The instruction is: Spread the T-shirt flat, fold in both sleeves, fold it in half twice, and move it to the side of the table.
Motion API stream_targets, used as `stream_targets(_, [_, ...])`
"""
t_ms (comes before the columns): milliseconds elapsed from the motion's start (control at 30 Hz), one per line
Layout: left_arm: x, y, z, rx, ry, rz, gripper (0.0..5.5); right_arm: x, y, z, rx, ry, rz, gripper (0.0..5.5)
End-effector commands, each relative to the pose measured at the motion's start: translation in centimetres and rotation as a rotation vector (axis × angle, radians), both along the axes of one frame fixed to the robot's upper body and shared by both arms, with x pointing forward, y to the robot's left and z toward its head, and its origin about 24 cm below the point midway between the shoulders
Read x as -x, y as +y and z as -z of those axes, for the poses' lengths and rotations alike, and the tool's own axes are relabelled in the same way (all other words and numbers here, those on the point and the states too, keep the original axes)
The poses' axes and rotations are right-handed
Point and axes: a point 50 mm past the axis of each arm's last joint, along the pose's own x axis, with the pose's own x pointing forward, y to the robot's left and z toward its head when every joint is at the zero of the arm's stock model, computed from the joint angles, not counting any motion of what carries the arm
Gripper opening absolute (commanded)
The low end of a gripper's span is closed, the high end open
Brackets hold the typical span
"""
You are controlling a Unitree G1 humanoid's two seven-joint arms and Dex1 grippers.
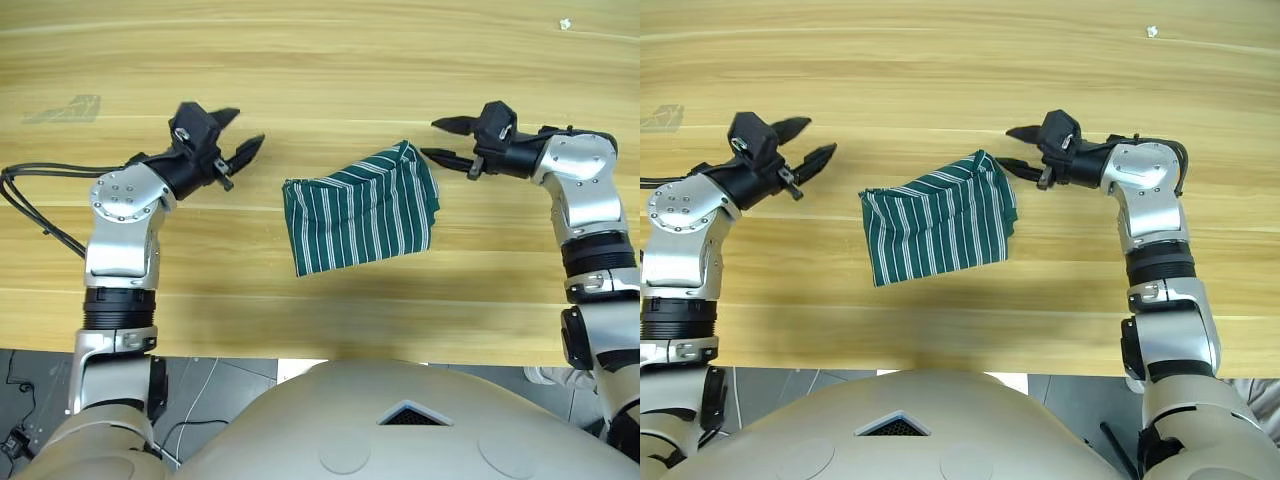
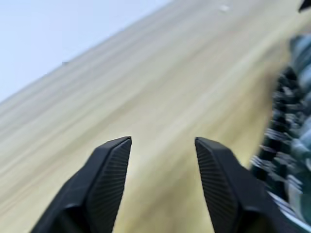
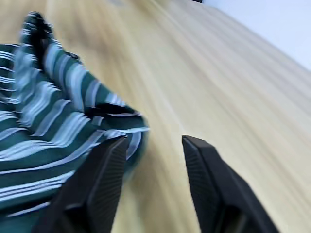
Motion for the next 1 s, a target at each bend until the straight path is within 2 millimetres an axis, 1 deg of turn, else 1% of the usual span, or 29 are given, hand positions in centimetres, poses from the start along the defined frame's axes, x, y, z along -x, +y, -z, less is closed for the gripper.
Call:
stream_targets(33, [0.3, 0.3, 1.2, 0.098, -0.049, -0.144, 3.10, -0.5, 0.1, 0.1, -0.027, -0.064, 0.070, 2.85])
stream_targets(100, [0.6, 0.9, 1.1, 0.128, -0.116, -0.244, 3.51, -0.5, 0.2, 0.0, -0.065, -0.087, 0.088, 3.32])
stream_targets(133, [0.6, 1.4, 0.8, 0.140, -0.168, -0.307, 3.73, -0.2, 0.5, -0.2, -0.111, -0.096, 0.069, 3.55])
stream_targets(167, [0.7, 1.7, 0.3, 0.147, -0.221, -0.361, 3.83, 0.2, 0.7, -0.6, -0.168, -0.109, 0.045, 3.68])
stream_targets(233, [1.1, 2.9, -1.2, 0.166, -0.363, -0.530, 3.87, 0.9, 1.4, -1.9, -0.294, -0.159, -0.006, 3.72])
stream_targets(300, [1.9, 3.9, -2.2, 0.162, -0.478, -0.679, 3.87, 1.7, 2.3, -2.3, -0.284, -0.254, -0.069, 3.72])
stream_targets(333, [2.3, 3.9, -2.4, 0.186, -0.505, -0.723, 3.87, 2.1, 3.2, -2.1, -0.220, -0.320, -0.116, 3.72])
stream_targets(367, [2.6, 3.5, -2.4, 0.204, -0.527, -0.747, 3.87, 2.7, 4.5, -1.7, -0.128, -0.398, -0.194, 3.72])
stream_targets(433, [2.9, 2.2, -2.2, 0.230, -0.540, -0.751, 3.87, 4.0, 6.9, -0.5, 0.011, -0.492, -0.353, 3.72])
stream_targets(500, [3.0, 1.3, -2.1, 0.237, -0.541, -0.742, 3.87, 4.5, 8.6, 0.4, 0.084, -0.546, -0.448, 3.72])
stream_targets(600, [2.8, 0.7, -2.0, 0.252, -0.532, -0.735, 3.87, 4.2, 10.6, 0.8, 0.123, -0.624, -0.494, 3.72])
stream_targets(700, [3.0, 0.3, -1.5, 0.276, -0.507, -0.737, 3.87, 3.6, 12.3, 0.8, 0.130, -0.666, -0.494, 3.72])
stream_targets(800, [3.0, 0.0, -0.7, 0.291, -0.471, -0.742, 3.87, 2.6, 12.9, 1.0, 0.144, -0.688, -0.449, 3.72])
stream_targets(900, [3.0, -0.1, -0.4, 0.304, -0.461, -0.741, 3.87, 1.8, 12.8, 2.3, 0.201, -0.652, -0.421, 3.72])
stream_targets(1000, [3.0, -0.2, -0.2, 0.311, -0.454, -0.738, 3.87, 1.5, 12.6, 3.3, 0.241, -0.630, -0.411, 3.72])
